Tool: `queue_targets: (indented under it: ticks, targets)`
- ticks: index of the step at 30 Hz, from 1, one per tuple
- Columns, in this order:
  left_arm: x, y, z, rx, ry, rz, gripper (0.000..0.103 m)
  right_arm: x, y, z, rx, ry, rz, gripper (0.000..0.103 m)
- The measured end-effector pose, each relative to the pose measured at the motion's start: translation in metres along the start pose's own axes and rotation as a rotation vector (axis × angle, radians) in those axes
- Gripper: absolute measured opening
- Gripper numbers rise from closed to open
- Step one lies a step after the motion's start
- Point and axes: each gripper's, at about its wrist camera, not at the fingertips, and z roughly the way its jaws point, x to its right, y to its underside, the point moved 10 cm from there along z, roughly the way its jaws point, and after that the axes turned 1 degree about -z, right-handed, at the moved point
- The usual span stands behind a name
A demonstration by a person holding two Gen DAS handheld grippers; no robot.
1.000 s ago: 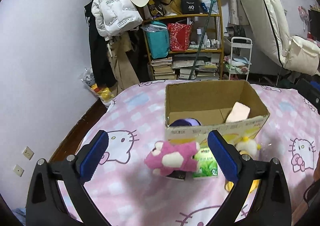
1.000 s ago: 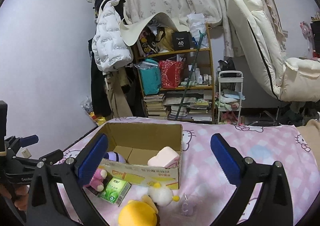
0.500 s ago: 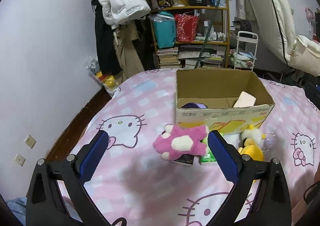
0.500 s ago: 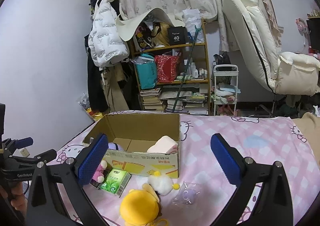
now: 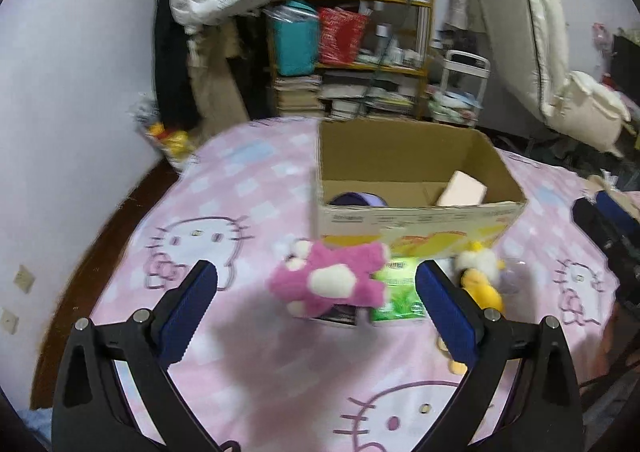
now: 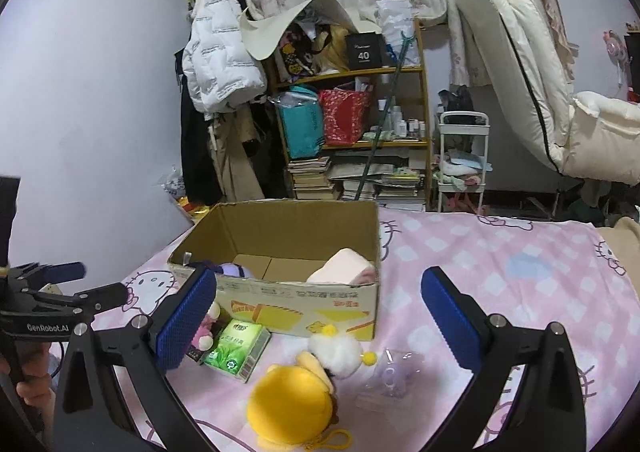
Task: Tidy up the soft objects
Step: 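Move both open tools back toward the pink bear and yellow duck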
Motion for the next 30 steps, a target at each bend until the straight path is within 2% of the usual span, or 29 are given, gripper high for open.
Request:
queue_targets:
  ticks: [6, 19, 30]
  targets:
    - [0.005, -0.003, 0.018, -0.030, 0.007, 0.026, 0.098, -0.010, 0.013, 0.013, -0.037, 0.002, -0.048, 0.103]
    - [0.025, -0.002, 0.047, -0.077, 0.003, 0.142, 0.098, -0.005, 0.029, 0.045, -0.119, 0.039, -0.011, 0.103]
    - [0.027, 0.009, 0.077, -0.150, 0.008, 0.161, 0.098, -0.005, 0.046, 0.065, -0.197, 0.030, -0.012, 0.103]
